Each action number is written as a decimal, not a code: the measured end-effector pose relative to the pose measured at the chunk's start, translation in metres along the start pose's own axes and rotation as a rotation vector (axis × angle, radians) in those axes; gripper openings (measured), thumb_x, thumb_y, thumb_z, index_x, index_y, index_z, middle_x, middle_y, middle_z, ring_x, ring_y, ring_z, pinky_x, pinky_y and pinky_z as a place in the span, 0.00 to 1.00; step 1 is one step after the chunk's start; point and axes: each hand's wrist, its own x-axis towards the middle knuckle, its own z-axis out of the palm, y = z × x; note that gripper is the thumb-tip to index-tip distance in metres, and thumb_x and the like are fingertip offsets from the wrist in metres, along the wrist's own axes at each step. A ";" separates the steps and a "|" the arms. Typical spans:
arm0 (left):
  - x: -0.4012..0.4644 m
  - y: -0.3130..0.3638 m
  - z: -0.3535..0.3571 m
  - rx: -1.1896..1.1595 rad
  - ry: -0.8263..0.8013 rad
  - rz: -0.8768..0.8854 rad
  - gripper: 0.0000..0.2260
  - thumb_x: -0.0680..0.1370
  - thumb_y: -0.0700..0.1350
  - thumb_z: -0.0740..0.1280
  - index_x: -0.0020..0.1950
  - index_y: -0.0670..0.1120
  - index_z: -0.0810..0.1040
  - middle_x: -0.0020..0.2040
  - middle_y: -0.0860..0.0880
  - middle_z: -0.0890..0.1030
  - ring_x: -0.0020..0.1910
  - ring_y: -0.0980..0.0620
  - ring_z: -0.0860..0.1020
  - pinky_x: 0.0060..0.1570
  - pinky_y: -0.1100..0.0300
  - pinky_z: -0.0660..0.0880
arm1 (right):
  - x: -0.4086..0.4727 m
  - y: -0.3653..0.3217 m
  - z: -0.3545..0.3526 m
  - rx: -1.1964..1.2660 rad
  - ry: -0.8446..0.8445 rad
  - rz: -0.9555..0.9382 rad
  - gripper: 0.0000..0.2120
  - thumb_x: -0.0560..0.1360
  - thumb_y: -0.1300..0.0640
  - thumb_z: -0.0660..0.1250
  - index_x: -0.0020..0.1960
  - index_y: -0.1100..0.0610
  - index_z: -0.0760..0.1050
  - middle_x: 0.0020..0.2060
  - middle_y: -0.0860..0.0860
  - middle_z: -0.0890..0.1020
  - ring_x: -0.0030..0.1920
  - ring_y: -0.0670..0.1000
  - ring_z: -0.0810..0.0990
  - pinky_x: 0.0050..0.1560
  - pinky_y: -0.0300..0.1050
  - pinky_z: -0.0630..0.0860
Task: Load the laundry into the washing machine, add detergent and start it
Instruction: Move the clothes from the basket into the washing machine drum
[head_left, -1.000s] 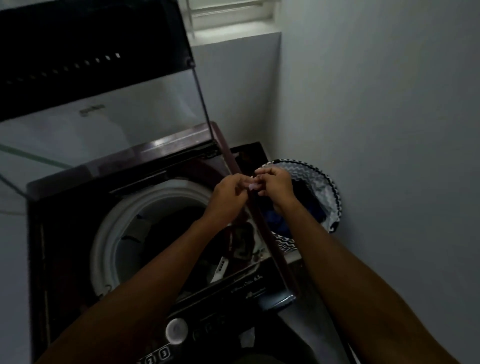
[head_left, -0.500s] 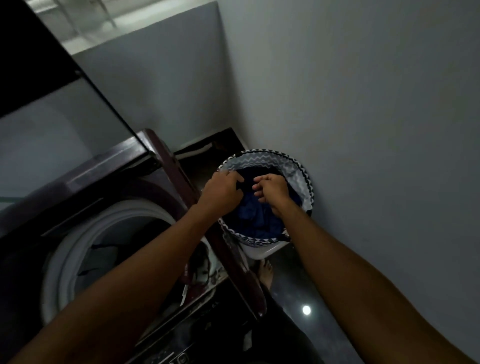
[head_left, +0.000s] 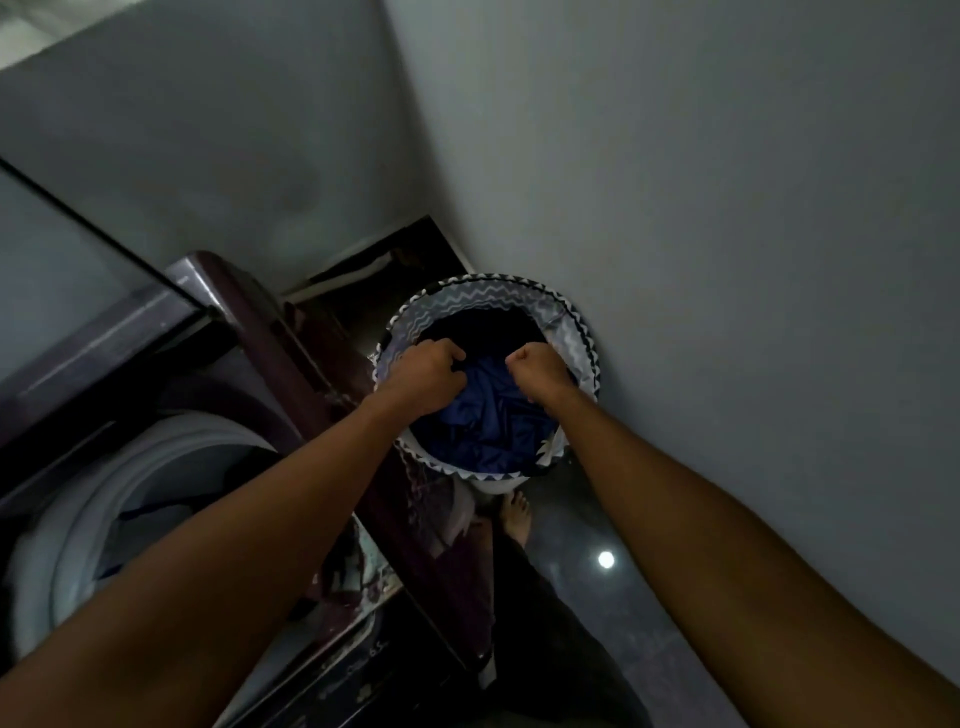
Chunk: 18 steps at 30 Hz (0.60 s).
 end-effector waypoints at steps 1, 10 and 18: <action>0.003 0.000 0.004 0.009 0.003 -0.017 0.20 0.77 0.49 0.66 0.69 0.50 0.73 0.64 0.44 0.75 0.61 0.43 0.75 0.59 0.49 0.74 | 0.004 0.003 0.002 -0.092 -0.031 -0.034 0.14 0.74 0.64 0.58 0.30 0.56 0.63 0.27 0.53 0.65 0.27 0.51 0.63 0.28 0.45 0.62; 0.024 -0.002 0.047 0.009 -0.162 -0.121 0.25 0.79 0.49 0.64 0.75 0.48 0.63 0.72 0.44 0.66 0.69 0.40 0.66 0.67 0.44 0.68 | 0.047 0.029 0.037 -0.504 -0.154 0.021 0.21 0.77 0.53 0.63 0.68 0.55 0.69 0.69 0.58 0.66 0.68 0.63 0.63 0.63 0.60 0.70; 0.038 -0.013 0.072 -0.013 -0.180 -0.106 0.25 0.79 0.53 0.65 0.75 0.49 0.65 0.71 0.44 0.66 0.69 0.40 0.66 0.66 0.44 0.68 | 0.074 0.071 0.051 -0.589 -0.106 0.185 0.41 0.74 0.44 0.66 0.78 0.58 0.49 0.77 0.62 0.45 0.75 0.66 0.50 0.71 0.64 0.57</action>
